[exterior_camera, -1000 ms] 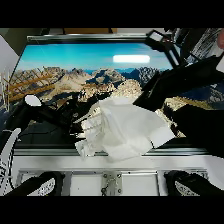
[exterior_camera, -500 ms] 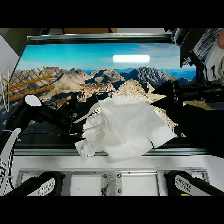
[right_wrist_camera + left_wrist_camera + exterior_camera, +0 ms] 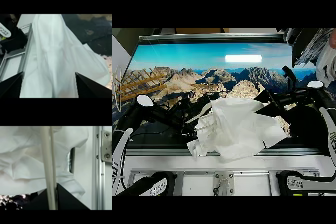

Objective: Fold the clothes and pants, and hang the long-sleeved shirts on hangers.

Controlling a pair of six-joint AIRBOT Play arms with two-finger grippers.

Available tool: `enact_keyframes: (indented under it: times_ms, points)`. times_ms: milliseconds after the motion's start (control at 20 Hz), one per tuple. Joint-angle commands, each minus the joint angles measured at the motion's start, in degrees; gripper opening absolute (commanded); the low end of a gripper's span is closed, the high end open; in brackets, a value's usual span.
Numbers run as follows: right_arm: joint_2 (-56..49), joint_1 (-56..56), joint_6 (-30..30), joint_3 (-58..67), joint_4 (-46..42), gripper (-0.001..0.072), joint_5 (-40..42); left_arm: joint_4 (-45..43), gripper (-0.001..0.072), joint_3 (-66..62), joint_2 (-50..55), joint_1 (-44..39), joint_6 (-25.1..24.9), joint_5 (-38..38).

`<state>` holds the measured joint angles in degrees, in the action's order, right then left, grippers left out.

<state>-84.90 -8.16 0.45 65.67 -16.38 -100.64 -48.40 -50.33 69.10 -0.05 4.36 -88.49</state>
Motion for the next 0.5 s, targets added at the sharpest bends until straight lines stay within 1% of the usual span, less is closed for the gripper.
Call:
enact_keyframes:
  times_ms: [0,450]
  points:
    - [-2.45,2.82,-2.1,-0.07,2.51,0.0708,0.7,-0.02,0.0014,0.02,0.02,-0.02,-0.04,0.02]
    - [-3.08,5.64,-2.01,-0.07,2.51,0.0707,1.81,-0.02,0.0014,0.02,0.02,-0.02,-0.04,0.02]
